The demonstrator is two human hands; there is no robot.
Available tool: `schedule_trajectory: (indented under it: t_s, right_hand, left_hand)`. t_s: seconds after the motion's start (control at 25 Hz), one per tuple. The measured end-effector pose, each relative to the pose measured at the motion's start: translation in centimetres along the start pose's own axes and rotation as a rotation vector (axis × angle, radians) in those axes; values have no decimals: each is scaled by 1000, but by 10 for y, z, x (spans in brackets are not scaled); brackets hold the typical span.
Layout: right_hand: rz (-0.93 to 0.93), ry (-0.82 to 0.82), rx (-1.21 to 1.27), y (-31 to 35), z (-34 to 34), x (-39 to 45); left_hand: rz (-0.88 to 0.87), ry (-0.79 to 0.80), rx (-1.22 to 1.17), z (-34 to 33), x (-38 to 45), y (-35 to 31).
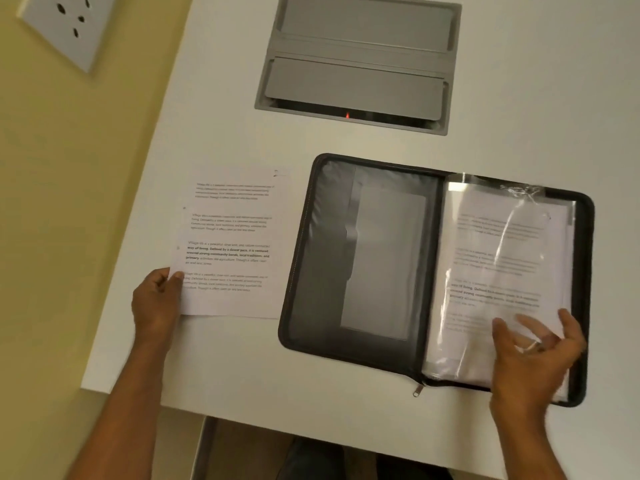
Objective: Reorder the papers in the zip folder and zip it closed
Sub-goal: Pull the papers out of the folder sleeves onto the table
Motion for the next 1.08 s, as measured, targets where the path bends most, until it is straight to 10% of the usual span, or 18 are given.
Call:
schedule_trajectory:
  t_s: [0.28,0.36,0.52,0.64,0.96,1.08]
  right_hand:
    - [56,361,26,48,-69,-65]
    - [97,472,-18,49,-88,-83]
    - [177,547,-196,33,-113,-98]
    - [142,546,-231,21,-121,-102]
    - [285,786,-325,4,-128,-101]
    - [300,636,-316,1,-101,-73]
  left_hand:
    - [-302,-196,416,-16,-33,-18]
    - [-366,30,147,-44,-59,-43]
    - [71,692,-278,-104,-116,-113]
    - [140,852,-305,-131,-130,-133]
    - [80,557,-75,-155,-111,-109]
    - [53,496,-36,-152,-104,-103]
Point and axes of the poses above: each hand's wrist, its own x-axis towards the middle knuckle, its own z-axis out of the back of the hand, y = z × x, the point moved 2 cm from there along x, towards the middle knuckle, and after that the axes turned 1 degree about -x, right-handed, at the moved point
